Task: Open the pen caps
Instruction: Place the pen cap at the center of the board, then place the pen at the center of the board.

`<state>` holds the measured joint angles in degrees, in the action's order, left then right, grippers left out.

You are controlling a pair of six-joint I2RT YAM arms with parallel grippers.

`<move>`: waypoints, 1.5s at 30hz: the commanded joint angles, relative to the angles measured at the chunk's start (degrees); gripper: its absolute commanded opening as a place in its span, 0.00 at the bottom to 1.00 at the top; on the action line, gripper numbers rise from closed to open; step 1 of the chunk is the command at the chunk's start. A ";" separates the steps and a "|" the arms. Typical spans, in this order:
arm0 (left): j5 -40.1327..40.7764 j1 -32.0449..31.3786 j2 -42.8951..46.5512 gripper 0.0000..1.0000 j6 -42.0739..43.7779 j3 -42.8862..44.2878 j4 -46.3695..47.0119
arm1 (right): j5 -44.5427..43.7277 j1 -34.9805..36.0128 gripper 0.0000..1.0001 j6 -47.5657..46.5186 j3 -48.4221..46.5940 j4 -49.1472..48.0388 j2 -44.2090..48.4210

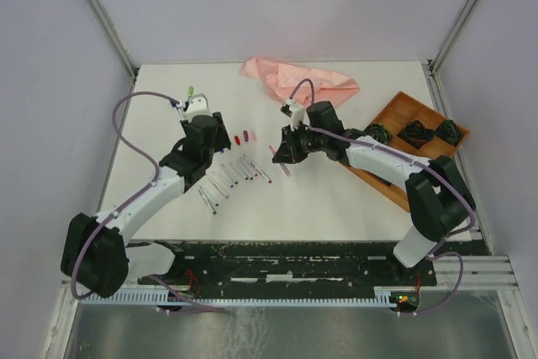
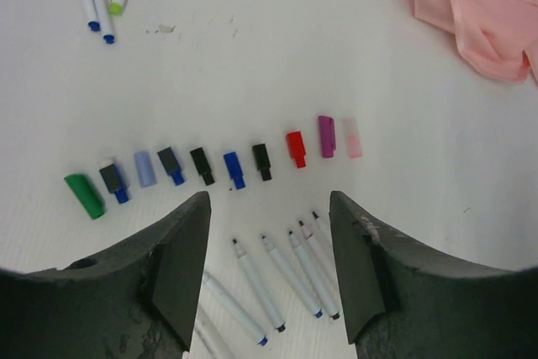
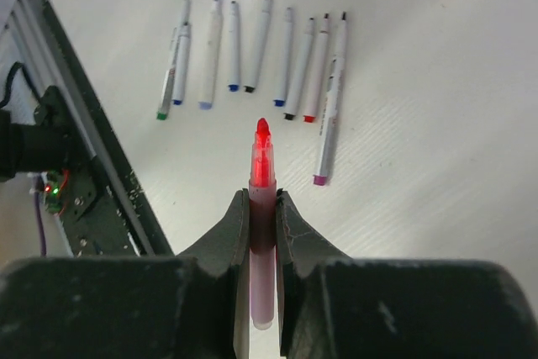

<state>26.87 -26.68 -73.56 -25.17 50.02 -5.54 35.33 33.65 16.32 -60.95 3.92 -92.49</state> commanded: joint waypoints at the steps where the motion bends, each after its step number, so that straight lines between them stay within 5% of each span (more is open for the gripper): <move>1: 0.24 0.55 8.96 0.67 0.23 -7.73 5.80 | -15.56 3.04 0.06 4.69 -5.88 3.84 -4.26; 6: -1.64 0.49 18.15 0.67 -2.42 -14.14 4.93 | -26.49 6.64 0.07 4.66 -11.54 8.62 -10.55; 18: -2.66 0.50 33.30 0.67 -4.90 -21.68 2.09 | -32.28 9.26 0.14 7.20 -24.86 16.53 -24.81; 32: -3.03 0.50 35.60 0.67 -5.41 -22.62 1.30 | -34.98 10.36 0.32 4.79 -30.57 19.60 -31.43; 45: -3.69 0.55 33.36 0.67 -4.72 -21.75 4.19 | -29.03 10.24 0.37 3.45 -32.65 21.17 -28.59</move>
<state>23.42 -26.33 -39.38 -28.91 27.24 -4.54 3.99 43.77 20.75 -90.48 23.86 -123.39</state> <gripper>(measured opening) 0.670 0.364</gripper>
